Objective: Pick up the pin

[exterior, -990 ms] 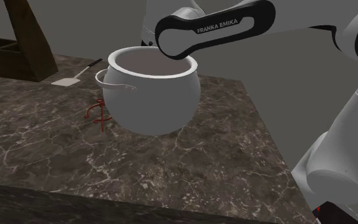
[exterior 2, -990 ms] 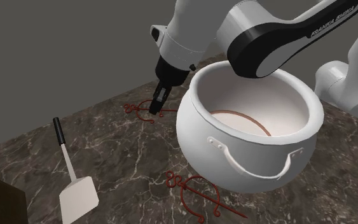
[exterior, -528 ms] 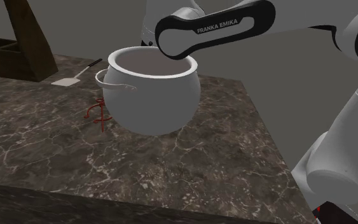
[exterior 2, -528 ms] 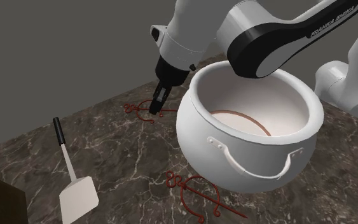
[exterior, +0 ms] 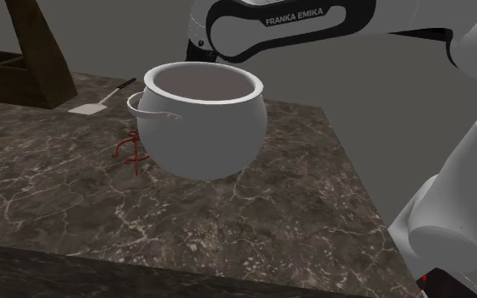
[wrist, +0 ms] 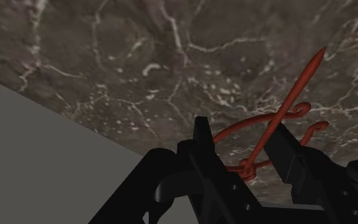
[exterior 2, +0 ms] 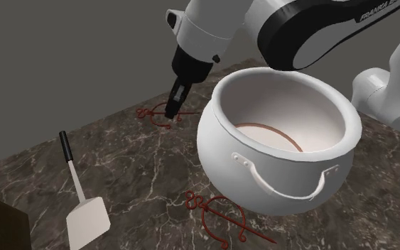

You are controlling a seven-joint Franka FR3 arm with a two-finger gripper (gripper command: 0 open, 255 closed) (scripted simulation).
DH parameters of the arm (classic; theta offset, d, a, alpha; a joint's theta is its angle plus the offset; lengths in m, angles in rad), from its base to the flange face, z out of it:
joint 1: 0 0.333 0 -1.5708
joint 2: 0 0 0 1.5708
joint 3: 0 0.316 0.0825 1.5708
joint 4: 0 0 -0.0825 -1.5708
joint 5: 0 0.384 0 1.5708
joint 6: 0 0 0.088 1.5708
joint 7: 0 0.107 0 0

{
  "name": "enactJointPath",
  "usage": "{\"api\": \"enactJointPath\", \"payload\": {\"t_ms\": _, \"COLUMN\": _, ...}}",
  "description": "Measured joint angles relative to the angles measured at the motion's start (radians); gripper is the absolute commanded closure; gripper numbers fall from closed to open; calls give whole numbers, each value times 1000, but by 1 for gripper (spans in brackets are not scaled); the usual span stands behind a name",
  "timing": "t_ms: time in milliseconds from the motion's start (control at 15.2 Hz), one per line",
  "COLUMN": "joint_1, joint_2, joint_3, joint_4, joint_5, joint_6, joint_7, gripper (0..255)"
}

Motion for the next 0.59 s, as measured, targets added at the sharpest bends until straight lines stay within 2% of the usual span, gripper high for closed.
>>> {"api": "enactJointPath", "payload": {"t_ms": 594, "joint_1": 3, "joint_2": -5, "joint_3": 4, "joint_4": 111, "joint_5": 15, "joint_6": -114, "joint_7": -22, "gripper": 255}}
